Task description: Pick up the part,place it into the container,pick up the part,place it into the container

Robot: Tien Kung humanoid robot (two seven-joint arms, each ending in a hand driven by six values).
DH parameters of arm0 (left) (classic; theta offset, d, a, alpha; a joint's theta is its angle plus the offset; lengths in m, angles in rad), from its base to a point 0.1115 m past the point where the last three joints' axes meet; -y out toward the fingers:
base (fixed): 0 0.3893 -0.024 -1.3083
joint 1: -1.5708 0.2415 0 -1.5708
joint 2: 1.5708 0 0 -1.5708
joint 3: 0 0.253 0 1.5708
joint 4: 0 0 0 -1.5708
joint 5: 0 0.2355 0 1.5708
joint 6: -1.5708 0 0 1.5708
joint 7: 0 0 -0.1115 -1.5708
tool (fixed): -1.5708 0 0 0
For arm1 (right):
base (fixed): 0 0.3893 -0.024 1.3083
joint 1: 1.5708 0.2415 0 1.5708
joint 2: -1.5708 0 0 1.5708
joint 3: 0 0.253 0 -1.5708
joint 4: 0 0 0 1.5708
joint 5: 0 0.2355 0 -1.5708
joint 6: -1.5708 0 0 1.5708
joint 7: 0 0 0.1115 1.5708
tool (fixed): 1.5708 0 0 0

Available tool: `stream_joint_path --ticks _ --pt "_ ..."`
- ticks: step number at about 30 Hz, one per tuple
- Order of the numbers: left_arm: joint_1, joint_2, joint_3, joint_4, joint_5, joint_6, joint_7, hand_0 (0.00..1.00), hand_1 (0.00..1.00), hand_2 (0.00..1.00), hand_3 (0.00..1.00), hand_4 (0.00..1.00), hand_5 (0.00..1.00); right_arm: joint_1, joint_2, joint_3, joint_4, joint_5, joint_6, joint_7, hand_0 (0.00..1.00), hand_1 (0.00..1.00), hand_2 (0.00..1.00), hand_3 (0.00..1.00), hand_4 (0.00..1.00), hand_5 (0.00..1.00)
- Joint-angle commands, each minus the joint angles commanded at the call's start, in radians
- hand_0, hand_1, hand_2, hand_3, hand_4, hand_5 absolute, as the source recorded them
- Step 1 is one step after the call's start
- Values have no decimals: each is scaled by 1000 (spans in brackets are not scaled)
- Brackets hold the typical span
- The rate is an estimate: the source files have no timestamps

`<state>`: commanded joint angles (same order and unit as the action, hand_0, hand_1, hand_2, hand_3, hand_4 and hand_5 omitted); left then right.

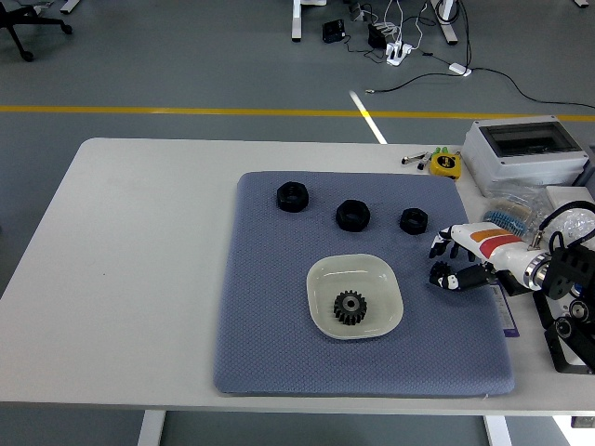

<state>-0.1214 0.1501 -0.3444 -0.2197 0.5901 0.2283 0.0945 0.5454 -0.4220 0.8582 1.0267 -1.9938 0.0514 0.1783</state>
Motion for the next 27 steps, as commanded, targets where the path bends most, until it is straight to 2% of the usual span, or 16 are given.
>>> stream_joint_path --ticks 14,15,20,21,26,27 --pt "-2 -1 0 -1 1 -1 1 704 640 710 617 713 683 -4 -1 -2 -20 6 -6 3 284 442 514 522 780 350" --pt "-2 -1 0 -1 1 -1 1 704 641 709 617 712 684 -4 -1 -3 -20 7 -7 4 274 423 491 510 732 345" --pt "-2 -1 1 -1 -1 -1 1 704 641 709 617 712 684 -5 0 -5 -21 11 -13 8 274 423 491 510 732 345" --pt "-2 -1 1 -1 -1 -1 0 704 640 709 616 712 685 -5 0 -6 -20 11 -14 8 235 391 466 506 694 354" --pt "-2 0 0 -1 1 -2 1 704 640 709 616 712 685 -6 1 -9 -22 14 -16 10 235 391 466 506 694 354" --pt "-2 0 0 -1 2 -2 2 703 641 707 615 713 686 -6 2 -10 -23 15 -16 10 175 345 437 499 686 364"
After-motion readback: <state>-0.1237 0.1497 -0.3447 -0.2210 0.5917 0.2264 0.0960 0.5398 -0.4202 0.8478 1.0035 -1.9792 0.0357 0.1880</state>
